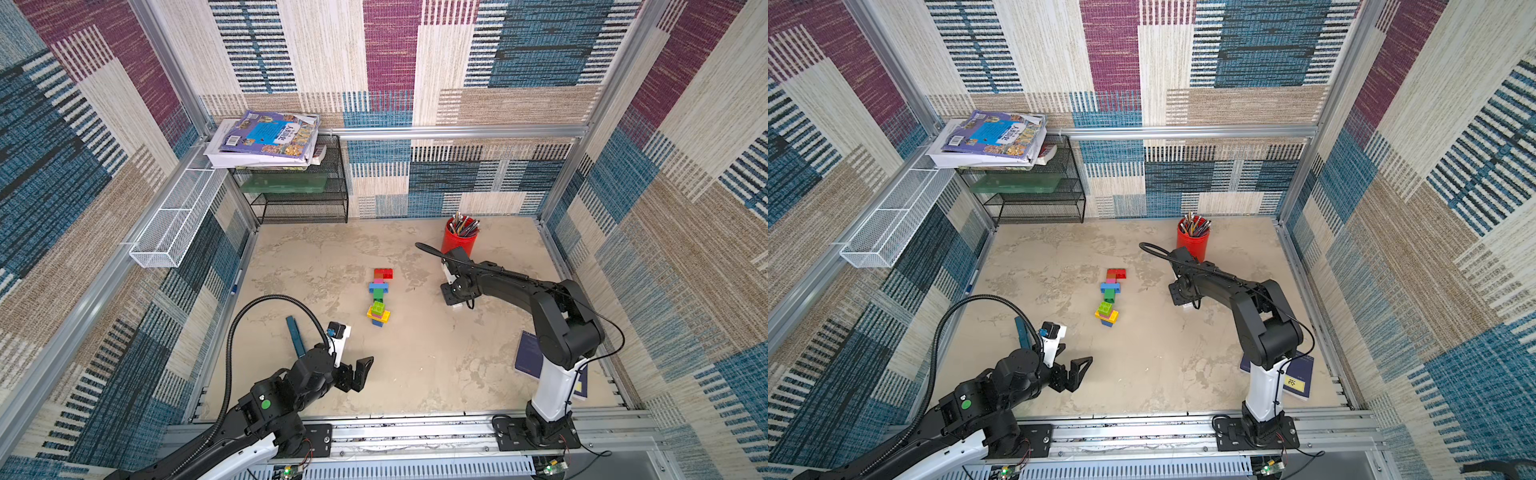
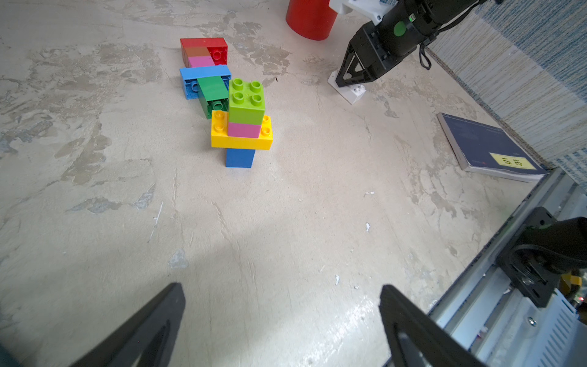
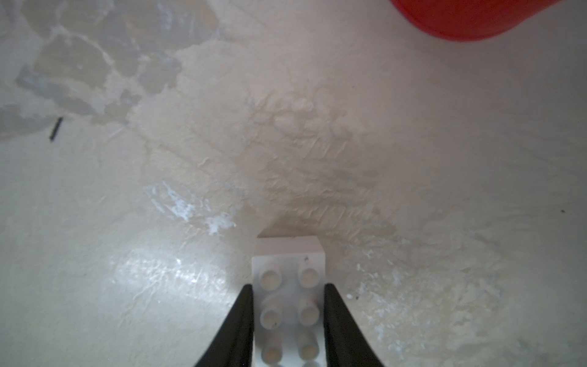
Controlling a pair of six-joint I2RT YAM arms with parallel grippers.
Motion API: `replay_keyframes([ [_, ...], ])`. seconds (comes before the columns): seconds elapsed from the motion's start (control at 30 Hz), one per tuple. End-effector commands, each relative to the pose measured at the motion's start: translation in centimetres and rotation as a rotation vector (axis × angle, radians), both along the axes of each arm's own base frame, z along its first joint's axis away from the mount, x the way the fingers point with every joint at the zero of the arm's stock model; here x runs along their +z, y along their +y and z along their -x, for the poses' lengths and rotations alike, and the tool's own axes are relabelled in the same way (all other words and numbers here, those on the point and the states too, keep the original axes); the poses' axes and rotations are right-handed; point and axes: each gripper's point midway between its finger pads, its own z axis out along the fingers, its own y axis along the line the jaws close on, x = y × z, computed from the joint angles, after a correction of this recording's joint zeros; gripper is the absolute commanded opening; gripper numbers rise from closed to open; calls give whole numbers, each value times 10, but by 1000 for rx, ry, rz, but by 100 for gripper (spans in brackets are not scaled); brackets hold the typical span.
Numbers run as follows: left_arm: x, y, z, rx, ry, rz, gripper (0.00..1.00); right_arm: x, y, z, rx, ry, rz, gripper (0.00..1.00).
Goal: Assemble the letter f with lego
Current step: Pick up the lego brick from the center of the board.
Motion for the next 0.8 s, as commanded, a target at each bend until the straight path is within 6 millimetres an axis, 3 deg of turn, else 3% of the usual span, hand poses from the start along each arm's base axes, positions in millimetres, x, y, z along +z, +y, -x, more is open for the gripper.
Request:
replay_keyframes([
  [0.0,8,0,-4,19,-18,19,99,10,13,-2,45,-8,-30,30],
  [0.33,13,10,-6,66,-14,-3,99,47,70,1,229,-44,-60,29],
  [0.77,46,32,-11,169,-43,-36,99,100,134,9,467,-73,-15,28],
])
